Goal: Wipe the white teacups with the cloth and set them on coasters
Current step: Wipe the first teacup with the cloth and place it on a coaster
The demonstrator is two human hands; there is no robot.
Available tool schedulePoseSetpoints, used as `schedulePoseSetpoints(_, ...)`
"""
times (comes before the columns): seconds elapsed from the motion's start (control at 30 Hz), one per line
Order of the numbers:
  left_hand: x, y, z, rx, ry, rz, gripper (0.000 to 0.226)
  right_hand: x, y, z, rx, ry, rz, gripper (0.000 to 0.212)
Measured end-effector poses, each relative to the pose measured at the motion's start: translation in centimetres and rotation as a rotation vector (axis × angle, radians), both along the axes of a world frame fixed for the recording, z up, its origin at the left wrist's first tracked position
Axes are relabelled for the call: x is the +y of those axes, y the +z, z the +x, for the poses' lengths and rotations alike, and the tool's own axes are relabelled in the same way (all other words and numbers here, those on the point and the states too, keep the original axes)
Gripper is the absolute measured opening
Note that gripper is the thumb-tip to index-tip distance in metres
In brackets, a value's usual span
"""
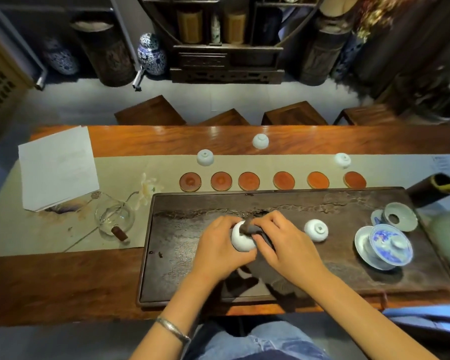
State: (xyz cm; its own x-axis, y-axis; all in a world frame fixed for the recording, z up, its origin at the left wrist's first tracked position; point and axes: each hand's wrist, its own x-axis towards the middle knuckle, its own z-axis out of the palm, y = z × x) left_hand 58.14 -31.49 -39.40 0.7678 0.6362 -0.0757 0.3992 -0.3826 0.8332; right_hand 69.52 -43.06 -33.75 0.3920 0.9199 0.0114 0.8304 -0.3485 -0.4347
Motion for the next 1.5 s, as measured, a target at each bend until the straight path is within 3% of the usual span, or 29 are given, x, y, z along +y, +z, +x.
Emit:
schedulePoseSetpoints(0.4,-0.6,2.9,3.3,-0.081,0.019,0.144,0.048,-0.4,2.4,3.9,-0.006,0.085,0.010,0.028)
schedulePoseSetpoints(0.67,-1.1,4.5,3.7,-0.079,0.029,0.151,0.039,-0.3,4.1,6.0,0.108,0.224,0.008,0.023)
schedulePoseSetpoints(1.0,-2.7,4.3,3.6,-0.022,-0.011,0.102,0.048,-1.3,5.0,7.4,0.147,0.324,-0.082,0.018)
schedulePoseSetpoints(1.17,-2.3,5.0,4.1,-0.051,0.016,0.145,0.049,-1.8,6.0,7.9,0.344,0.188,0.153,0.016)
schedulePoseSetpoints(1.4,-2.3,5.9,4.0,-0.063,0.011,0.198,0.030,-1.0,6.3,5.2,0.030,0.271,0.106,0.023)
schedulePoseSetpoints(1.5,-2.1,5.8,3.5,-0.087,0.013,0.195,0.028,-1.6,6.4,4.7,-0.015,0.346,0.080,0.022)
